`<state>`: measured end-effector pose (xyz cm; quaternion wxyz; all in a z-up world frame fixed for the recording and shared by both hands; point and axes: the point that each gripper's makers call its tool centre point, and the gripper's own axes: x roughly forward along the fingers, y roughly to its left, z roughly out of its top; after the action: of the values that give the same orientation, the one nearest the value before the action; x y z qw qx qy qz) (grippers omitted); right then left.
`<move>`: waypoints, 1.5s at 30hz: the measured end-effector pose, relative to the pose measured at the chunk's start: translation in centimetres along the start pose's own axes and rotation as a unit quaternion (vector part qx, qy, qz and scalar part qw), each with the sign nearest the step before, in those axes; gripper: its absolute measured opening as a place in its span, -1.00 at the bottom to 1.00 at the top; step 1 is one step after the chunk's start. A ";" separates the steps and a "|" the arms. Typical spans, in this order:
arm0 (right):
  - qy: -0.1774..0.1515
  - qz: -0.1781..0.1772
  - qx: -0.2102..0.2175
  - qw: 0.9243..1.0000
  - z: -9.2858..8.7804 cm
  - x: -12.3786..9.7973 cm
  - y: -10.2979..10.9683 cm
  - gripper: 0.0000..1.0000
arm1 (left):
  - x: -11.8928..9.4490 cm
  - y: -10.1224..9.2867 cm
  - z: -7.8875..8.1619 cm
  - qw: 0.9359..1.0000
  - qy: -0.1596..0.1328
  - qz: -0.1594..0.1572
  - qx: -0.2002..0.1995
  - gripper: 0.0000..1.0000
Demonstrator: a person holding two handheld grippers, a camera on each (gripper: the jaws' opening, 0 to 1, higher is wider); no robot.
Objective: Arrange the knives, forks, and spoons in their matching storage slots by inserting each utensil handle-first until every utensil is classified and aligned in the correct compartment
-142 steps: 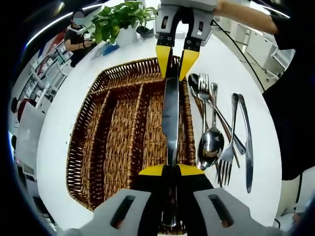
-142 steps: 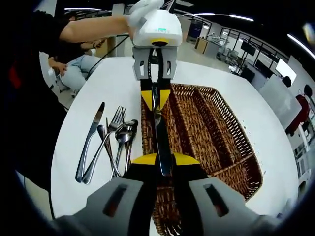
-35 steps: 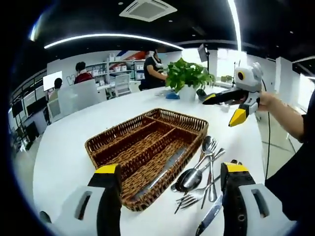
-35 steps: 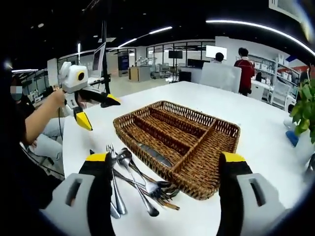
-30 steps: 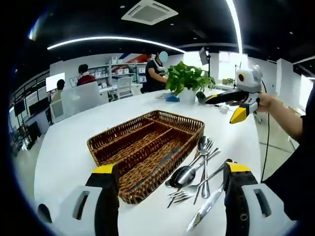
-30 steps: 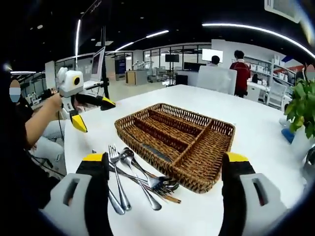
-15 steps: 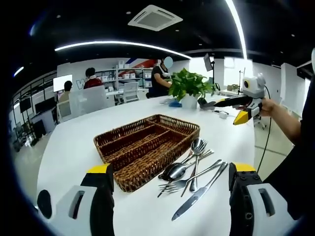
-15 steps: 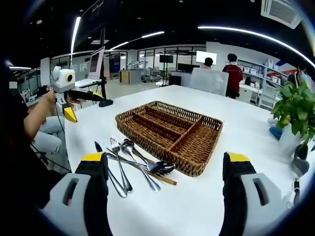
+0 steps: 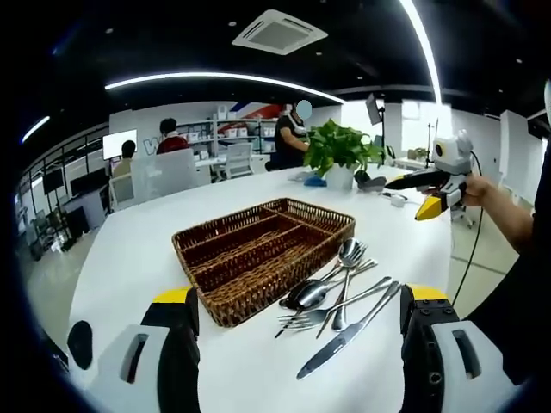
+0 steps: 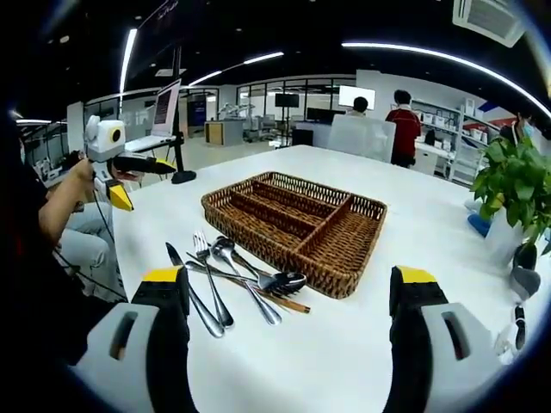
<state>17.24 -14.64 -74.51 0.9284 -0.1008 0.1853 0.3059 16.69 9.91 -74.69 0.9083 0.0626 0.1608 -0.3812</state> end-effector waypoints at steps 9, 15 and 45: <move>0.003 0.007 -0.004 1.000 -0.4 -0.1 0.3 1.00 | 0.0 -0.7 -0.4 1.000 0.004 -0.007 0.007 0.99; 0.006 0.010 -0.006 1.000 -0.5 -0.2 0.6 1.00 | -0.1 -1.6 -0.8 0.999 0.012 -0.026 0.016 0.94; 0.031 0.047 -0.025 0.998 -1.0 0.3 3.3 0.93 | 2.2 -3.7 -6.0 0.972 0.160 -0.129 0.114 0.46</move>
<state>15.18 -12.22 -75.81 0.9039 -0.1243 0.2113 0.3505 14.00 7.27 -81.02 0.8006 0.2048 0.2665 -0.4960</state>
